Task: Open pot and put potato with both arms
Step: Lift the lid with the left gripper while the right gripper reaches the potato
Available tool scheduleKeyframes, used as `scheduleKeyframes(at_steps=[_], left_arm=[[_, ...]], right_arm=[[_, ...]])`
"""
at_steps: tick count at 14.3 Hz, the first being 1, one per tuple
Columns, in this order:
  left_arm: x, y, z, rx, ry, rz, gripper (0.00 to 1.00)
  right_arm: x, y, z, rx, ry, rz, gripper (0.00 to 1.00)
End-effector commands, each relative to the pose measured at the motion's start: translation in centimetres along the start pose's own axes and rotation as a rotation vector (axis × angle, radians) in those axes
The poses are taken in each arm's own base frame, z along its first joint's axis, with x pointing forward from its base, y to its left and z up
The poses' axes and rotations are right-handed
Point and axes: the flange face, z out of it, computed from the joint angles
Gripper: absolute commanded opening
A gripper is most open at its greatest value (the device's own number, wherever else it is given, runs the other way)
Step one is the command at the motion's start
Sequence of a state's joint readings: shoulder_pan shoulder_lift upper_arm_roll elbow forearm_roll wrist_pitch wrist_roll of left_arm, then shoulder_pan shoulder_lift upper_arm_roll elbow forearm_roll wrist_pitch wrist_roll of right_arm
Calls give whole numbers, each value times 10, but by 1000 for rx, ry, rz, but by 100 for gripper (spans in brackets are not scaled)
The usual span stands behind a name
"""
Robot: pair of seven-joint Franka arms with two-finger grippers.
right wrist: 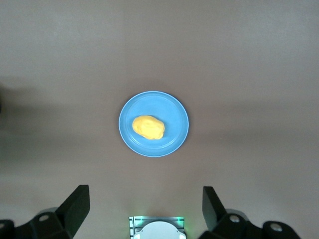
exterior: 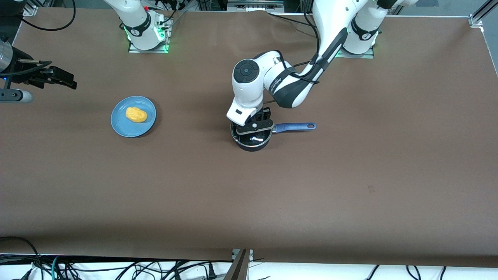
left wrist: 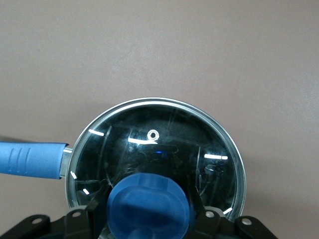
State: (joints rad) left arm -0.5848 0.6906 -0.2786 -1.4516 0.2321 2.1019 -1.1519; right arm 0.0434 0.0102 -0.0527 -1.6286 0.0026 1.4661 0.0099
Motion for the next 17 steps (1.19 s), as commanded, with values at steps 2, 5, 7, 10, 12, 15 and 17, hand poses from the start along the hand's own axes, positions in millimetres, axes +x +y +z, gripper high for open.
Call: scheduleKeyframes(at_steps=[2,5,7,10,12,15,17], left_arm=[[3,-6,-24,-10,30,5,48],[33,-34,-59,5,40,67,47],[67,-72,-84,-4,10,127,47],[139,-173,-100,12,10,256,47],[181,-248,-98,-3,-21,345,47],[231,-359,-74,-46,-73,446,48],[242,-413,-45,-66,-79,477,48]], right_arm=[[3,-5,2,14,-19,-4,100],[4,-7,7,11,-30,-7,100],[4,-10,7,12,-35,-27,100],[2,-20,26,10,-137,-63,100],[2,-29,36,12,-160,-216,100],[7,-29,58,24,-152,-382,100],[10,-29,81,35,-151,-521,100]])
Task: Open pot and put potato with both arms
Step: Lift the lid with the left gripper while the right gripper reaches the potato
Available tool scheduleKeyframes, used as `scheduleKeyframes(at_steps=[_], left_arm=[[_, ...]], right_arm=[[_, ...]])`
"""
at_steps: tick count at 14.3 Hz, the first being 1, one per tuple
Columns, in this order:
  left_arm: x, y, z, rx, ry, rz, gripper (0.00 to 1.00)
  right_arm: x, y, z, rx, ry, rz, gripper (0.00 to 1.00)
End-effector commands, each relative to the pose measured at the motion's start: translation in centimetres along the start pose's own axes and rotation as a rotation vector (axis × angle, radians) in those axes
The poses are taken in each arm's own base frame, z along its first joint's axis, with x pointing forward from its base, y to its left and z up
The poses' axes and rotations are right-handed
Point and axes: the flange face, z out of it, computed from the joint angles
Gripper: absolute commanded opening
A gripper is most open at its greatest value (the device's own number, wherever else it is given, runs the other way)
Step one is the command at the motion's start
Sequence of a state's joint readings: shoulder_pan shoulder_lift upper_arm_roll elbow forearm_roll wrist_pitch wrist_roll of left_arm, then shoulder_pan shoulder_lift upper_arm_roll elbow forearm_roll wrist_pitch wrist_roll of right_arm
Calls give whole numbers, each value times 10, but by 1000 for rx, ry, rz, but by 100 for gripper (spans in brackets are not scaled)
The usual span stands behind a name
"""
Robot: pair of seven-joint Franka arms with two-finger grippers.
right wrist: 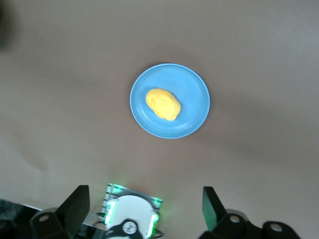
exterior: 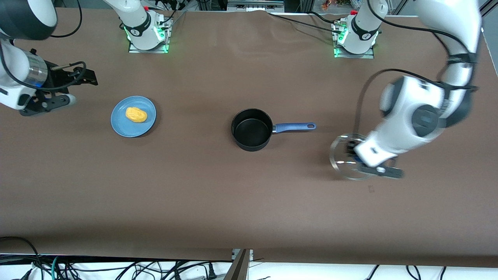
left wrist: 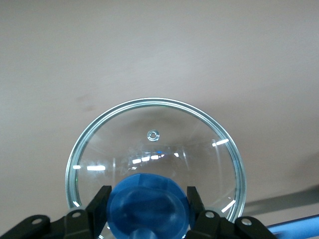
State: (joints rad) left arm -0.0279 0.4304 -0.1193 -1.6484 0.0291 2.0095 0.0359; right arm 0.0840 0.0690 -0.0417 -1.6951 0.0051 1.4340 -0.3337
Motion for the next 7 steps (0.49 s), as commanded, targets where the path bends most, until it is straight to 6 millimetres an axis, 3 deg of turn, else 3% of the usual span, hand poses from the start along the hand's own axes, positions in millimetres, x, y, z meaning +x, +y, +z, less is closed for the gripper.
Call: scheduleKeyframes(at_steps=[1,3,7], left_arm=[[-26,-51,33,-23,16,75,48],[-42,-78,66,-19,40,89,48],[-63,-94,111,-3,71,59,50]], right_arm=[[4,1,34,8,9,-240,100],[10,4,67,0,22,-395,100],[20,8,148,-30,49,-746,100]])
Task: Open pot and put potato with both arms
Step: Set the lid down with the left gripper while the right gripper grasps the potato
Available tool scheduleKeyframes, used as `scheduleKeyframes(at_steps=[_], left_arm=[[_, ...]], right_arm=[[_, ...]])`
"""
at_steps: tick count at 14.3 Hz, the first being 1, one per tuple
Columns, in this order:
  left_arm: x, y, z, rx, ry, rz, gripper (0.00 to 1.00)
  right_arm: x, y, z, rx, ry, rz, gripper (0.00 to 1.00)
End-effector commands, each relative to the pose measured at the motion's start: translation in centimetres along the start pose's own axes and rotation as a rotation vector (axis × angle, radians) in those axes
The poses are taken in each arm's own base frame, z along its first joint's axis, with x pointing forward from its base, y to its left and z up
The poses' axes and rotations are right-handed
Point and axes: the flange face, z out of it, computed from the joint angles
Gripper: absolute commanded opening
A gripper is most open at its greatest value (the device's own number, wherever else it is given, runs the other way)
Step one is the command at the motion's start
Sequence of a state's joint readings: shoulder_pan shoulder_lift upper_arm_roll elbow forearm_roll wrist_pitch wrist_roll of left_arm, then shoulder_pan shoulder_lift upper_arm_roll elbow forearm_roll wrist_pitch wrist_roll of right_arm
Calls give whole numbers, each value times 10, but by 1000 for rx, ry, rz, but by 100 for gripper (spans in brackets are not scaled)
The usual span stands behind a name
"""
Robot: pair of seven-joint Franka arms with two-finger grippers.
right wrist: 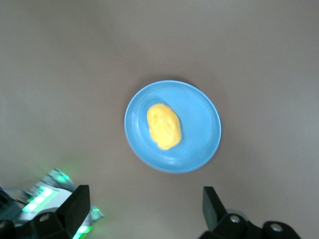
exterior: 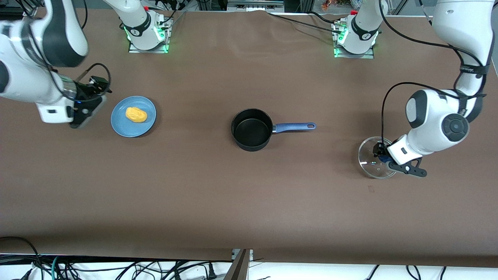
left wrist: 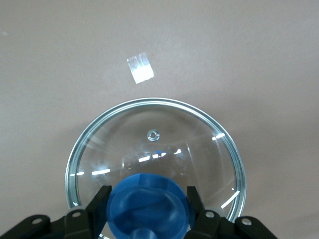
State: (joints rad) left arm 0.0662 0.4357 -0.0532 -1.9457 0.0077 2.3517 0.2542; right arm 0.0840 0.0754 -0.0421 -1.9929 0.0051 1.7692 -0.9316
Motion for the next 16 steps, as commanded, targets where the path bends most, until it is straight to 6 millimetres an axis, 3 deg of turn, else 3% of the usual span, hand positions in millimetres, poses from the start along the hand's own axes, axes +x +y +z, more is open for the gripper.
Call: scheduleKeyframes(at_steps=[1,5,6,7,8,12,14,15,16], left_arm=[[-16,-6,9,-5,36,-3,50],[-25,-17,43,6,65,-26,53],[-26,-19,45,5,62,-29,61],[-25,-21,38,5,67,-44,91],[-23,-22,24,8,72,-46,100],[-11,-18,-84,-14,3,-73,100],[-9,-12,-149,-23,-33,-125,100],[-11,-9,-183,-22,-42,-144,100],[-13,-7,-214,-24,-55,-153,100]], right_arm=[[-4,-7,52,-36,30,-193,100],[-10,-15,124,-84,52,-278,100],[-12,-18,137,-99,60,-286,100],[-7,-23,161,-123,67,-304,100],[-6,-23,179,-131,68,-322,98],[-7,-22,218,-175,85,-348,97],[-7,-21,227,-164,76,-371,88],[-7,-22,226,-161,72,-394,73],[-7,-22,223,-157,70,-408,37]])
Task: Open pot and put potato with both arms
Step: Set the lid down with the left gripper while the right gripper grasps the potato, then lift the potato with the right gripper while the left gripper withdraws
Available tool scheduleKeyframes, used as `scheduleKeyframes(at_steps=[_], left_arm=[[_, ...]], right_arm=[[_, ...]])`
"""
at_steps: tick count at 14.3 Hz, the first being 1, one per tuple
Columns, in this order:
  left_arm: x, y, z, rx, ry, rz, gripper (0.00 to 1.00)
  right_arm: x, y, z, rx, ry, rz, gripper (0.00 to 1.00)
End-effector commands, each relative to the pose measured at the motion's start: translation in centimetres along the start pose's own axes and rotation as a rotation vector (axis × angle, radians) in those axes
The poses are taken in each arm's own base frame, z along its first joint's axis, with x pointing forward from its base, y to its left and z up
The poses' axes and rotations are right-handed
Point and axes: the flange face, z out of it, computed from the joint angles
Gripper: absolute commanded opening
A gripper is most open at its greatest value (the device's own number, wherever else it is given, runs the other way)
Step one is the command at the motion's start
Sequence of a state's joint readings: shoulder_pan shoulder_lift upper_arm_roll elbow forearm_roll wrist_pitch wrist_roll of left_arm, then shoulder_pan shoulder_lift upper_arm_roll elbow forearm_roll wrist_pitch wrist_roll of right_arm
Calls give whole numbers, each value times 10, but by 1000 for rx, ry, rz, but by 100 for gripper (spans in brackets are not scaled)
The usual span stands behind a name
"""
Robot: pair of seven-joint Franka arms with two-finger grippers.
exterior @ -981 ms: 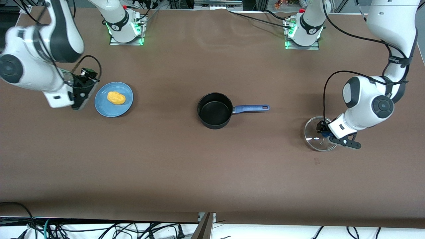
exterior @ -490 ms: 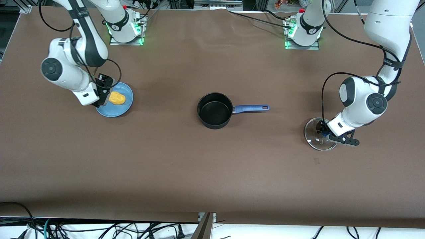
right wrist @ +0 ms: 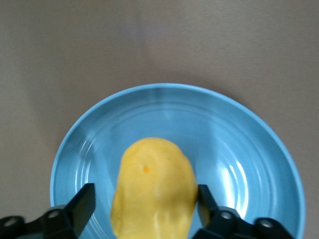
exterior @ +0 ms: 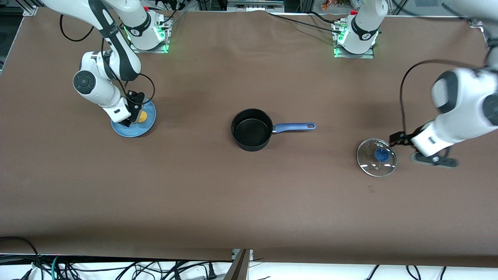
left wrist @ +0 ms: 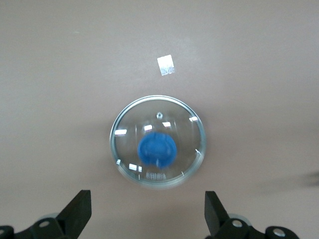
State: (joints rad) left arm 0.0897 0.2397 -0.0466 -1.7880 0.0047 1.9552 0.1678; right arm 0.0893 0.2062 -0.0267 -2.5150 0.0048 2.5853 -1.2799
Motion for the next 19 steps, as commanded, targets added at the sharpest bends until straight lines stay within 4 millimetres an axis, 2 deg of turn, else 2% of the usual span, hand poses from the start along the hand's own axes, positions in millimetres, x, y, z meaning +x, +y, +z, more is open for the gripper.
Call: scheduleKeyframes(at_steps=[1,2,4,6,7,8,10,12,14,16,18,19], left_arm=[[-13,11,-84,-24,-33,-58,100],[-18,14,-106,-22,-54,-101,100],[-34,17,-139,-28,-93,-176,100],[-48,27,-162,-24,-110,-228,100],[-49,37,-166,-22,-115,-242,100],[-49,40,-171,-36,-108,-239,100],[-48,47,-173,-44,-102,-227,100],[-44,55,-184,-41,-75,-212,100],[-40,53,-179,-42,-84,-218,100],[-40,52,-179,-43,-83,-216,100],[-39,54,-179,-39,-82,-217,100],[-39,54,-179,-36,-82,-217,100]], right_arm=[[-1,-2,-7,5,5,-35,30],[-1,-1,-10,2,6,-34,25],[1,5,-32,-22,16,-17,24],[6,12,-49,30,3,68,23],[10,19,-62,47,-3,116,24],[26,24,-79,54,-7,147,24],[73,32,-119,74,-20,238,24],[120,32,-150,95,-41,335,24],[177,23,-178,79,-36,438,24],[239,8,-193,56,-27,571,24],[301,-15,-196,50,-18,728,24],[319,-20,-193,48,-14,801,24]])
